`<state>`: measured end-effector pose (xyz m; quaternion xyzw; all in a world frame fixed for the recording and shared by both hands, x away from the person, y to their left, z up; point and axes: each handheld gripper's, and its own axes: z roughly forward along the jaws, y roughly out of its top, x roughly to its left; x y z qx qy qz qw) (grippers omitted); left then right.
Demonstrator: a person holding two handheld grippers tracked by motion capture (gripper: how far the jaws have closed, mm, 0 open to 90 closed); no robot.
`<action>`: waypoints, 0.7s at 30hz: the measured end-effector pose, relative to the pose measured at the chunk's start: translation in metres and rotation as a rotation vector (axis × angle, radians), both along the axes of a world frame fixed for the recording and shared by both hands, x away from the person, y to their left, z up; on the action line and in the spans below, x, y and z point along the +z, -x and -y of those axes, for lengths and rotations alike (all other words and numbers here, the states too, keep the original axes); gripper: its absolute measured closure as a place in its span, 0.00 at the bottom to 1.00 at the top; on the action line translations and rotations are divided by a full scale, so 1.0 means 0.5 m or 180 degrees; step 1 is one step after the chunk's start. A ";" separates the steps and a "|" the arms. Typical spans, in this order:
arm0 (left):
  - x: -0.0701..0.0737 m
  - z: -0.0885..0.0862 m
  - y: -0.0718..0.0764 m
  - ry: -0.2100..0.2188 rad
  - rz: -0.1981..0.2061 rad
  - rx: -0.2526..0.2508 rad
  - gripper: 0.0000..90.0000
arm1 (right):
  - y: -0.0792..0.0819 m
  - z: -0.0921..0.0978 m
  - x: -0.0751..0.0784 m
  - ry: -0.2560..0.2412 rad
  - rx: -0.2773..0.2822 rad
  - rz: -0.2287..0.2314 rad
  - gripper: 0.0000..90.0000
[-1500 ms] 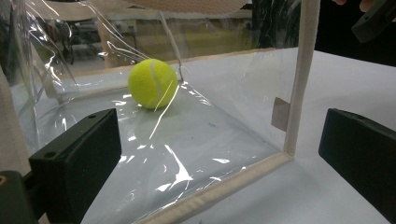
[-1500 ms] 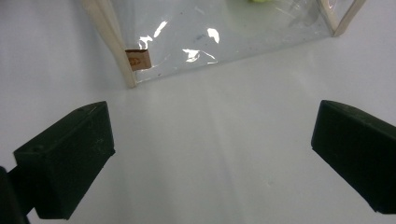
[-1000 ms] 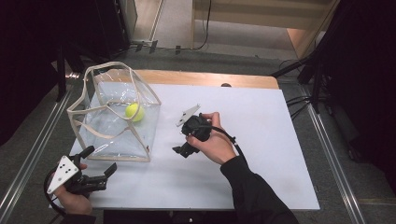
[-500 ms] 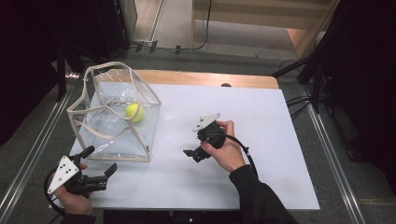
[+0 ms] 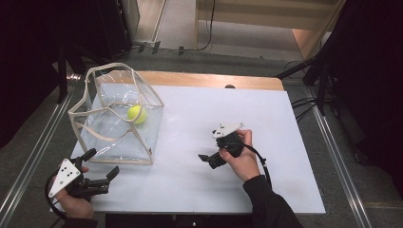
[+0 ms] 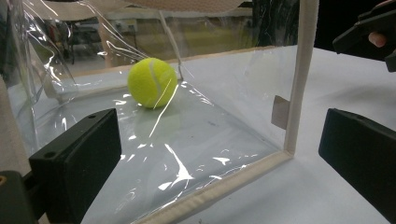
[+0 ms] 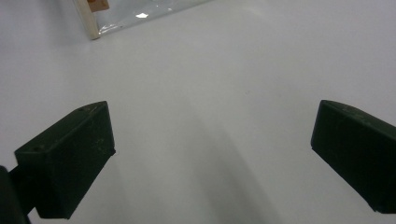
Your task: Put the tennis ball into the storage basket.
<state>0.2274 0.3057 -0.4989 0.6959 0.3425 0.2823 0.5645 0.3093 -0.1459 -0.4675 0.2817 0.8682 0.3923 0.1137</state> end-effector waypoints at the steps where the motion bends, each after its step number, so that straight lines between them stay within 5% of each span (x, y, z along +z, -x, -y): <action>1: 0.000 0.000 0.000 0.0000 0.0001 0.0000 0.00 | 0.002 0.005 -0.002 -0.0010 -0.0023 0.0012 0.00; 21: 0.000 0.001 0.000 -0.0003 -0.0008 0.0003 0.00 | 0.036 0.094 -0.031 -0.0229 -0.0249 0.0050 0.00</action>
